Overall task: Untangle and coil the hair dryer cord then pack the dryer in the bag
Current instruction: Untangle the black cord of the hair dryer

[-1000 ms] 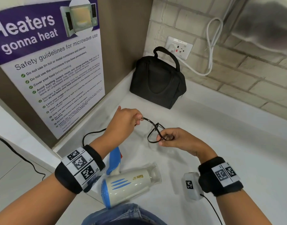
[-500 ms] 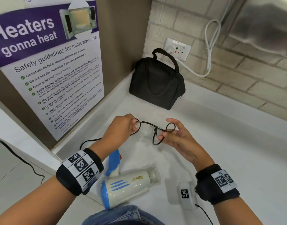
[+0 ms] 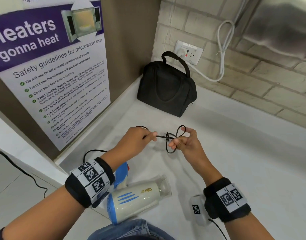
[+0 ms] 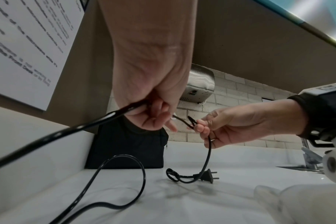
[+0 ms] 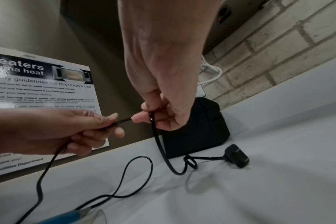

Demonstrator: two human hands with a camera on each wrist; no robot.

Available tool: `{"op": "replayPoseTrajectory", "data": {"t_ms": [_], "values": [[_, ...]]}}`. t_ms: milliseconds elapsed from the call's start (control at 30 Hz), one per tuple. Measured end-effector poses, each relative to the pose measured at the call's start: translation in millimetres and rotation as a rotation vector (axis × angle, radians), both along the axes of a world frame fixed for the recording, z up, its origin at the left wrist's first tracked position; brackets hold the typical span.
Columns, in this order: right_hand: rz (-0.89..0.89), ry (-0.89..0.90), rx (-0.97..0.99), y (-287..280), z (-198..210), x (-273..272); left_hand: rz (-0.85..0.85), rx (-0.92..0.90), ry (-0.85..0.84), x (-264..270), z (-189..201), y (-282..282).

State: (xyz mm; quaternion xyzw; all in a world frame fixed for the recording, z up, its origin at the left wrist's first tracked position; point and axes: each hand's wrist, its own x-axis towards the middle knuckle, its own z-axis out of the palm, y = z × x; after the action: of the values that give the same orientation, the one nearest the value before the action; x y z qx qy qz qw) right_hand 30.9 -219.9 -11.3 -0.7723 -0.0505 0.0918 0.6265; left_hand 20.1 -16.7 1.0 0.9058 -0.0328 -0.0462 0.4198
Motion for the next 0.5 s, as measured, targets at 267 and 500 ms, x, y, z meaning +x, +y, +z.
{"op": "replayPoseTrajectory", "data": {"t_ms": [267, 500], "values": [[-0.058, -0.214, -0.033, -17, -1, 1, 0.142, -0.016, -0.017, 5, -5, 9], [0.012, -0.2, -0.533, -29, -22, 0, 0.307, -0.129, -0.184, 8, 13, 12]]}}
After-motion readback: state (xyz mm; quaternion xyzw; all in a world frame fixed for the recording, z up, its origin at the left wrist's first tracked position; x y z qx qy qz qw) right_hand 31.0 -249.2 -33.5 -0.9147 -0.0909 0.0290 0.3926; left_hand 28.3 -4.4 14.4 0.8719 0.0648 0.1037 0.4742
